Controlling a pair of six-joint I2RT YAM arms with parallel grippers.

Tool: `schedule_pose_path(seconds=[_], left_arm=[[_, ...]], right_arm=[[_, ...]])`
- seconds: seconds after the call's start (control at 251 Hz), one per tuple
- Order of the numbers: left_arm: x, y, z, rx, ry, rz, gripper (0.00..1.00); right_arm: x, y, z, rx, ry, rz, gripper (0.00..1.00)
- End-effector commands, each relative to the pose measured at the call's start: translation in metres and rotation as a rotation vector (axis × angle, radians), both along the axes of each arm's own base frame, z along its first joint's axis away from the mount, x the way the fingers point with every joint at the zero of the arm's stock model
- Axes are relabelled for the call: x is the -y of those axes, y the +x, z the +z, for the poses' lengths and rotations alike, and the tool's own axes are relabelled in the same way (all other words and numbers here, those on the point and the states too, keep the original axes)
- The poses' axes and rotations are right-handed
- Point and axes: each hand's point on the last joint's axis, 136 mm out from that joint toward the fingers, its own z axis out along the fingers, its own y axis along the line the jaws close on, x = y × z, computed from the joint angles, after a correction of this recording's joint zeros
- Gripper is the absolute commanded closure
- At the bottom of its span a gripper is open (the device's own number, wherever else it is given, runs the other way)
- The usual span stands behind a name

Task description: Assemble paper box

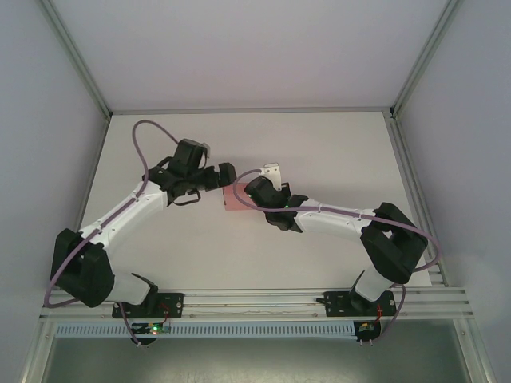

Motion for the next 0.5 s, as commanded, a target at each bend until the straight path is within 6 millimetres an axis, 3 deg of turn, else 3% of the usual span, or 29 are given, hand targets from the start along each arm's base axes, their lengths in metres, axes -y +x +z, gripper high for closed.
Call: schedule_pose_path(seconds=[0.0,0.307,0.495], left_arm=[[-0.002,0.015,-0.010,-0.063,-0.144,0.084,0.00],[0.012,0.017,-0.049,-0.138,-0.200,0.052,0.00],[0.022,0.012,-0.078,-0.168,-0.295,0.044,0.12]], right_arm=[[0.007,-0.021,-0.040,-0.131,-0.109,0.049,1.00],[0.006,-0.022,-0.043,-0.135,-0.097,0.039,1.00],[0.005,-0.023,-0.047,-0.124,-0.074,0.047,1.00]])
